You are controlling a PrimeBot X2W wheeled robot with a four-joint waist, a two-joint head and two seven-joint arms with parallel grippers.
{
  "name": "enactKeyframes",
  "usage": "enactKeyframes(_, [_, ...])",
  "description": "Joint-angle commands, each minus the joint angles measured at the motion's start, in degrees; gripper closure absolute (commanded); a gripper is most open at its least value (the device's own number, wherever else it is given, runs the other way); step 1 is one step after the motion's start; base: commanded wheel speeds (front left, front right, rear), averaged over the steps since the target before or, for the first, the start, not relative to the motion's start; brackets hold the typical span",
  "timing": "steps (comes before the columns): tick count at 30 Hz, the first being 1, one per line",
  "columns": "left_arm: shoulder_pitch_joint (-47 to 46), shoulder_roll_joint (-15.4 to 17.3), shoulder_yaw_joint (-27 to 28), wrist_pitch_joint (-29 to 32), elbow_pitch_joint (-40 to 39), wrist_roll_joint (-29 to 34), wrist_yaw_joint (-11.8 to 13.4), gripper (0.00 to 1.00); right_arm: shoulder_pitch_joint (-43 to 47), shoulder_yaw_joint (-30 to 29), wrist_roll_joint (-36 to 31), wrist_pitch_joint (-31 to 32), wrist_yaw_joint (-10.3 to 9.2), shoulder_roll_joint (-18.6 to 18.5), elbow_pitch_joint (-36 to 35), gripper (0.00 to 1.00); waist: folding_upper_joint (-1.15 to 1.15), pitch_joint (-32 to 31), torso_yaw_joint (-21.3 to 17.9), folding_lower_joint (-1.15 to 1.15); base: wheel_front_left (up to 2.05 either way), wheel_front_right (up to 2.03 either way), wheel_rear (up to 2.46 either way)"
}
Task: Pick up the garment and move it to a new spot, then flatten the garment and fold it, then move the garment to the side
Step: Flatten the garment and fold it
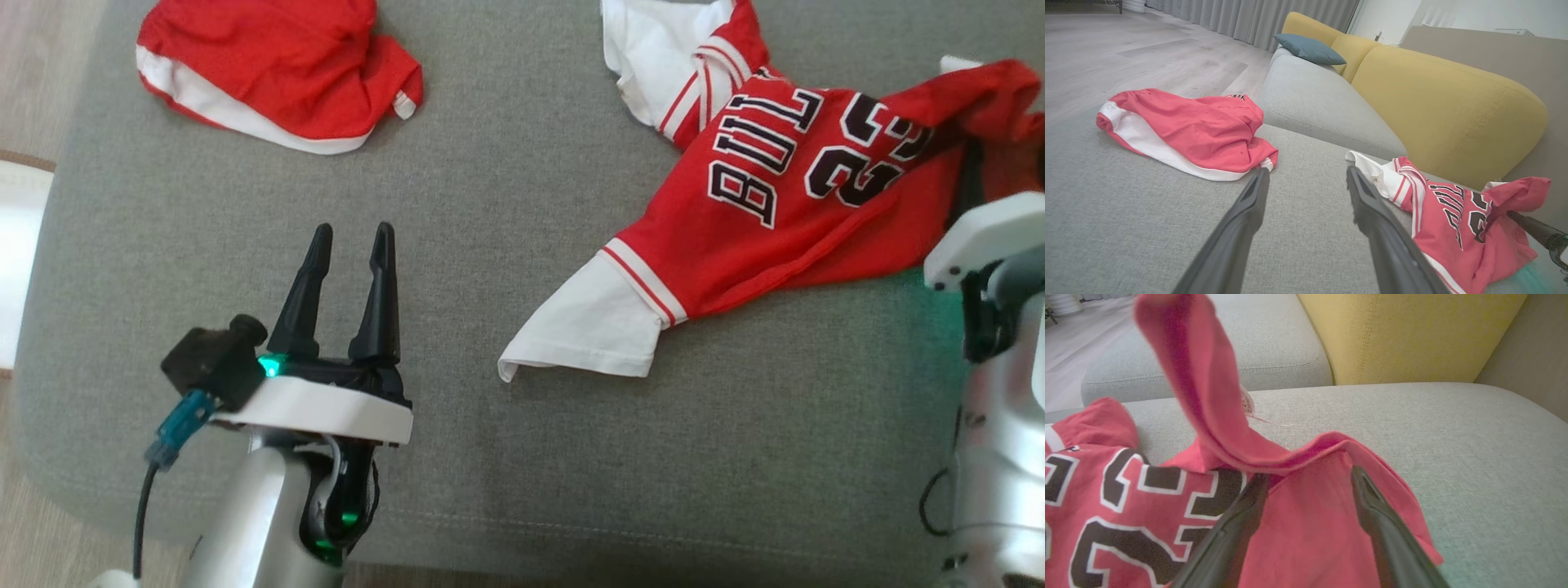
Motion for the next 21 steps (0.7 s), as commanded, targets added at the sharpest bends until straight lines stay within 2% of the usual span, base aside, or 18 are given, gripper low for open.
enactKeyframes(1, [-2.01,0.18,1.34,-0.3,-1.55,-0.08,-0.2,0.0,-2.42,0.68,-1.0,-0.1,0.43,-0.27,-1.31,0.0,0.0,0.61,0.18,-0.01,0.0,0.0,0.0])
enactKeyframes(7, [-2.52,0.18,0.88,-0.3,-1.23,-0.19,-0.38,0.0,-5.11,-3.02,-4.25,-0.9,0.43,-0.27,0.2,0.0,0.0,1.46,0.39,-0.01,0.0,0.0,0.0])
enactKeyframes(21, [-2.73,0.18,1.06,-0.3,-1.22,0.05,-0.75,0.0,-8.39,-5.35,-7.13,-2.65,0.43,-0.27,4.93,0.0,0.0,2.56,0.59,-0.01,0.0,0.0,0.0])
